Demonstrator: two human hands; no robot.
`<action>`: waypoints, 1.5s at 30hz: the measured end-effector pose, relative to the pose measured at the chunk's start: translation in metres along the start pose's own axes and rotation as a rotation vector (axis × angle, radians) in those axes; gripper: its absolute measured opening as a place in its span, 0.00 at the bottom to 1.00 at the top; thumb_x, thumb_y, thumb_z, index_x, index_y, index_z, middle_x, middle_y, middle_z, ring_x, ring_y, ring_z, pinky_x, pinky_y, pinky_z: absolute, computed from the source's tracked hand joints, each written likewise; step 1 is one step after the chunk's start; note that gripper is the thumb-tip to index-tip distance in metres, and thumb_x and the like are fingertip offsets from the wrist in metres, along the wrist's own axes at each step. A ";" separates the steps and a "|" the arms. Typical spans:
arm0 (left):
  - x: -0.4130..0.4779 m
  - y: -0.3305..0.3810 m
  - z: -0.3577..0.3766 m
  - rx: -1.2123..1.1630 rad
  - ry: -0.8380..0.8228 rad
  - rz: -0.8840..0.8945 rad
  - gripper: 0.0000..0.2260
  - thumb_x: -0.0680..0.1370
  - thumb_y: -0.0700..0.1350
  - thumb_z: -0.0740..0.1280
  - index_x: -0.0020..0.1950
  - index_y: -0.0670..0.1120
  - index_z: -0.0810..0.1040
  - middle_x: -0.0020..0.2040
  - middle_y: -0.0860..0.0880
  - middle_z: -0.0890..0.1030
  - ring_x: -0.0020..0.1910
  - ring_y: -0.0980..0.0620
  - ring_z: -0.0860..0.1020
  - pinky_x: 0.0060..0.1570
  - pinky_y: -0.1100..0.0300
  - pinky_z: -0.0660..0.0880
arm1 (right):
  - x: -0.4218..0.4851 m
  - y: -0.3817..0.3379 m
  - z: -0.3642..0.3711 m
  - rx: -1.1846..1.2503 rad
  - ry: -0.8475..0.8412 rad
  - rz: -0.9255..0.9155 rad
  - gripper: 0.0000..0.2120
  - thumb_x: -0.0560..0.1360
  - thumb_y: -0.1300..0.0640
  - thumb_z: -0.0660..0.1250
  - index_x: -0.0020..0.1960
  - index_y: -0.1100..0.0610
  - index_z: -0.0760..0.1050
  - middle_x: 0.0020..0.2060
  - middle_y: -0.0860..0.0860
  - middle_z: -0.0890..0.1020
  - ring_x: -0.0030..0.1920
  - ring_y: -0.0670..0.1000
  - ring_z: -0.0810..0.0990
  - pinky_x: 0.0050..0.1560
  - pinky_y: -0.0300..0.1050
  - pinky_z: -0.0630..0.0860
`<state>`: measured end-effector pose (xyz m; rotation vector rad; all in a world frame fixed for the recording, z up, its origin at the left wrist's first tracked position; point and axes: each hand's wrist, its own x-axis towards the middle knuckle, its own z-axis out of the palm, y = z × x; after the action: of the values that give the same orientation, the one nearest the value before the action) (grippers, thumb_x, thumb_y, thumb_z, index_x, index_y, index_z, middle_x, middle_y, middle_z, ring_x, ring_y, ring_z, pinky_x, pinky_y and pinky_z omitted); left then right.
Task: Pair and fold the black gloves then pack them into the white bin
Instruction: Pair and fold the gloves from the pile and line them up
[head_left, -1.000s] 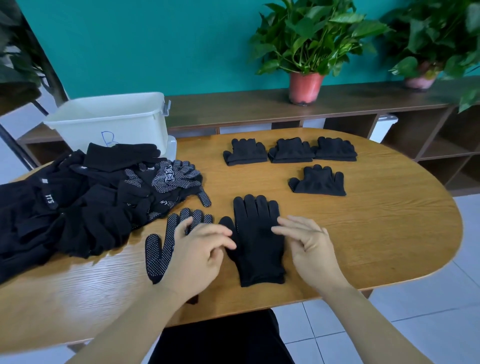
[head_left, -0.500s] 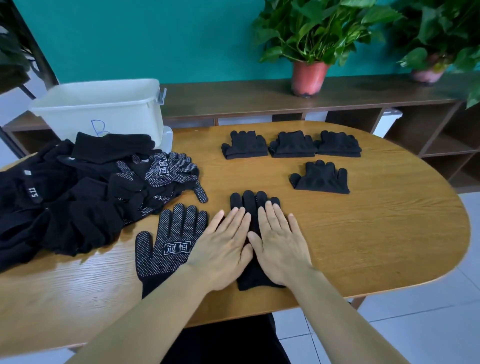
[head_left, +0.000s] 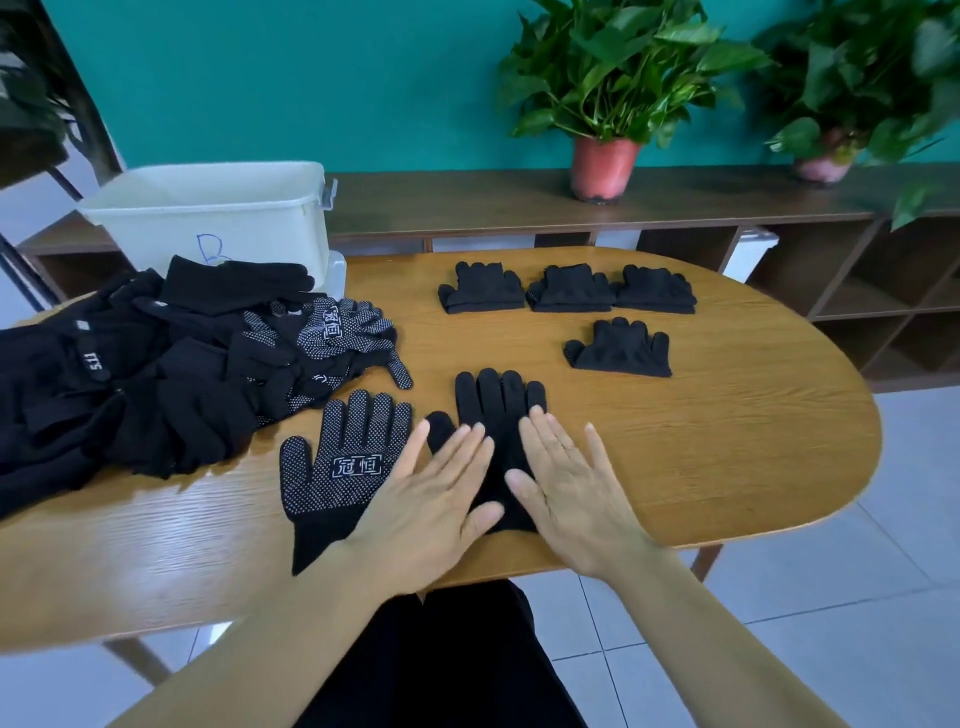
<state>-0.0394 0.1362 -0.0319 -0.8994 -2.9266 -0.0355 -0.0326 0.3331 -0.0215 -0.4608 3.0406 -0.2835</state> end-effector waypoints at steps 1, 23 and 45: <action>-0.002 0.001 0.004 0.020 -0.018 0.007 0.40 0.76 0.66 0.24 0.80 0.44 0.45 0.80 0.48 0.44 0.78 0.52 0.39 0.73 0.46 0.32 | -0.001 -0.003 0.004 -0.037 -0.026 -0.025 0.38 0.74 0.36 0.25 0.79 0.53 0.35 0.78 0.47 0.36 0.77 0.45 0.33 0.75 0.53 0.31; -0.005 -0.003 -0.004 -0.201 0.417 0.174 0.11 0.72 0.50 0.63 0.43 0.51 0.85 0.43 0.57 0.85 0.40 0.59 0.82 0.68 0.53 0.61 | -0.026 0.018 0.022 -0.130 0.322 -0.189 0.33 0.78 0.35 0.55 0.71 0.59 0.72 0.69 0.53 0.75 0.72 0.51 0.70 0.72 0.52 0.55; 0.036 -0.010 0.003 -0.374 0.515 -0.335 0.13 0.76 0.49 0.72 0.59 0.49 0.80 0.37 0.58 0.78 0.39 0.55 0.81 0.65 0.56 0.58 | 0.023 0.020 0.013 0.392 0.636 0.092 0.06 0.76 0.53 0.71 0.41 0.51 0.78 0.30 0.43 0.78 0.32 0.45 0.75 0.45 0.49 0.73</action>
<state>-0.0749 0.1482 -0.0315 -0.3386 -2.5682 -0.7354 -0.0597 0.3424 -0.0385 -0.2298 3.4325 -1.2002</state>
